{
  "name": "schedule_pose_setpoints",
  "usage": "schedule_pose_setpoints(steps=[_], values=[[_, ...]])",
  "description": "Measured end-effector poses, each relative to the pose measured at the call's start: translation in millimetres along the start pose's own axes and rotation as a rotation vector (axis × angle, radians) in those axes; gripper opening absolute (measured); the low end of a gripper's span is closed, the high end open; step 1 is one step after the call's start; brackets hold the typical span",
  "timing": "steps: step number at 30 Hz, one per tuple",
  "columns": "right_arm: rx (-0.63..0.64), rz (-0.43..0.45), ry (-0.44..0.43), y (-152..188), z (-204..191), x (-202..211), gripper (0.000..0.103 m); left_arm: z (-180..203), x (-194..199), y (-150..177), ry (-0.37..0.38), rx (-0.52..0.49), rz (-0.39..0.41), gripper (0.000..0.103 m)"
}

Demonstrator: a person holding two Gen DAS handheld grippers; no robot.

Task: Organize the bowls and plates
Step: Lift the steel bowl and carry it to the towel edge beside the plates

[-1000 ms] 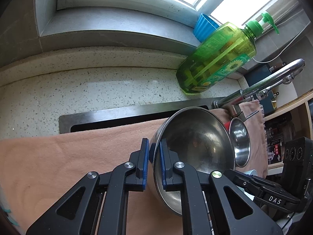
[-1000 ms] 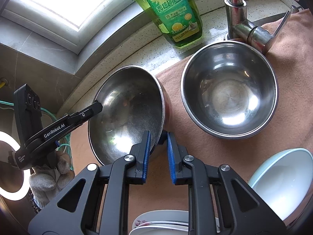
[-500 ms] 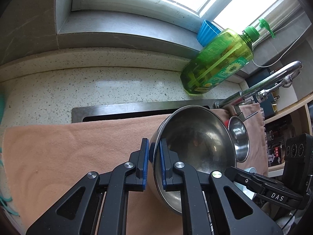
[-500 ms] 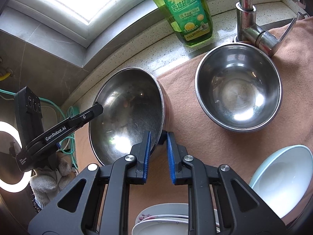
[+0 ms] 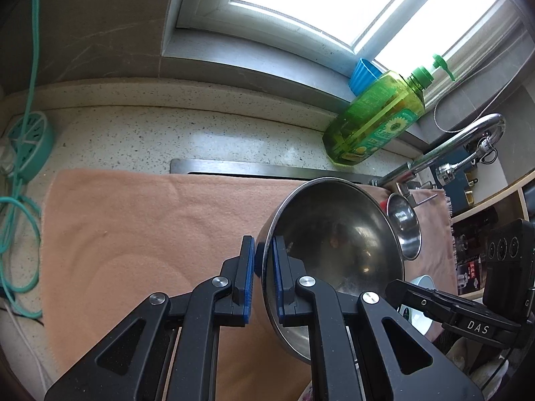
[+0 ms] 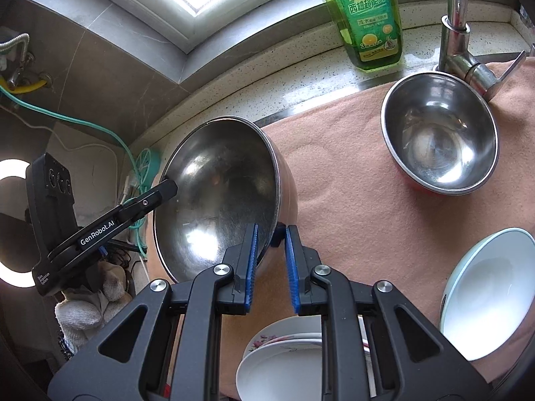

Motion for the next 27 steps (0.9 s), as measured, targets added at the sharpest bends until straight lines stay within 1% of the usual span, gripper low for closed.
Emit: schedule_pose_setpoints(steps=[6, 14, 19, 27], values=[[0.074, -0.033, -0.028, 19.2, -19.2, 2.0, 0.017, -10.2, 25.9, 25.8, -0.03, 0.06, 0.044, 0.009], [0.183, -0.097, -0.054, 58.4, -46.2, 0.0, 0.017, -30.4, 59.8, 71.0, -0.068, 0.164, 0.101, 0.009], [0.237, -0.136, -0.069, 84.0, -58.6, -2.5, 0.017, -41.9, 74.8, 102.2, -0.1, 0.221, 0.121, 0.009], [0.319, -0.192, -0.072, 118.3, -75.6, -10.4, 0.017, -62.4, 91.3, 151.9, -0.122, 0.324, 0.133, 0.009]])
Point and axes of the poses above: each gripper's, at about its wrist camera, not at the fingertips, and x roughly against the way its jaws point, z to its right, y to its underside, the point moved 5 cm from there along -x, roughly the way its jaws point
